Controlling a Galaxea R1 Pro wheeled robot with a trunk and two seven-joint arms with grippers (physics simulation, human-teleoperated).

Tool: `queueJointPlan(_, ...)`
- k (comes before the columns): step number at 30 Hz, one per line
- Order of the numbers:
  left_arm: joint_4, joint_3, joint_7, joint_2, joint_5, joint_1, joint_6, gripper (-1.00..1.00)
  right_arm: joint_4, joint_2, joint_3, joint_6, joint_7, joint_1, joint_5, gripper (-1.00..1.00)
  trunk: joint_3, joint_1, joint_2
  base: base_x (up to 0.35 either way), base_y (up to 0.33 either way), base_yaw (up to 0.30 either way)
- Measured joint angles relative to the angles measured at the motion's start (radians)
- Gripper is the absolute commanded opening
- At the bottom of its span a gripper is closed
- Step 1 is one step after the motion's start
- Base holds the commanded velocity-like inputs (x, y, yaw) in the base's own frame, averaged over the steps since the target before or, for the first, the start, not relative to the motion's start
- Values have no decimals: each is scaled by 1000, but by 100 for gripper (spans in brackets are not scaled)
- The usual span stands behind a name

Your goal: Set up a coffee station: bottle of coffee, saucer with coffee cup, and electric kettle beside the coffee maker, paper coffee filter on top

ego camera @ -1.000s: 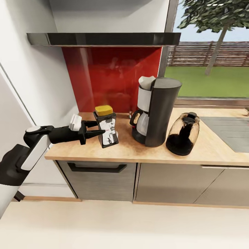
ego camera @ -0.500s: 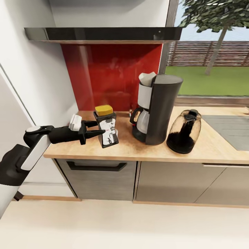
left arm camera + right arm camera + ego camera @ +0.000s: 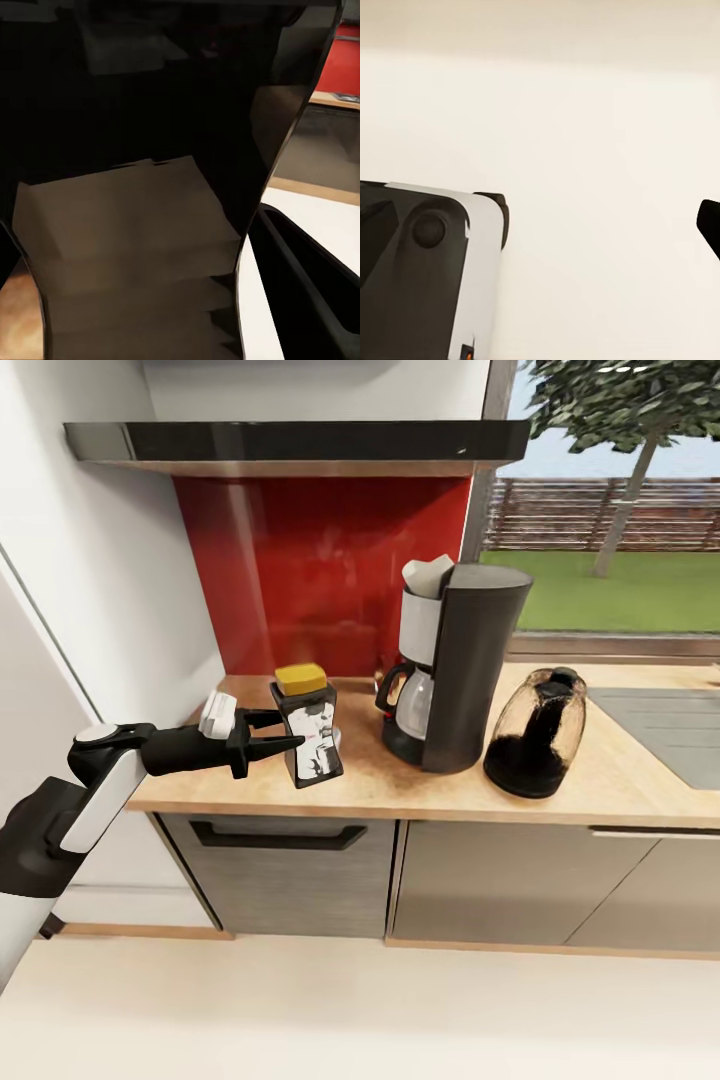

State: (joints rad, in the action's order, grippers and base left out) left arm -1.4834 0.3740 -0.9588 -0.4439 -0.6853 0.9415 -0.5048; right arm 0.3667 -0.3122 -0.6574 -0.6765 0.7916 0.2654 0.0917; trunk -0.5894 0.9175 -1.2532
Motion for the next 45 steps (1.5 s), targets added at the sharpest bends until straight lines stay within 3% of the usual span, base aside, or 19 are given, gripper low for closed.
queueJointPlan(39, -2, 0, -2, 0, 0, 0, 0, -100, 0, 0, -2, -2, 0, 0, -1, 100, -122, 150, -273, 0, 0, 0)
queueJointPlan(42, -19, -17, 3, 16, -30, 1, -2, -100, -1, -2, -7, -3, 0, -7, -3, 100, -122, 150, -273, 0, 0, 0)
queueJointPlan(45, -34, -34, 3, 16, -30, 1, -1, -100, -1, -2, -7, -3, 0, -7, -3, 100, -122, 150, -273, 0, 0, 0)
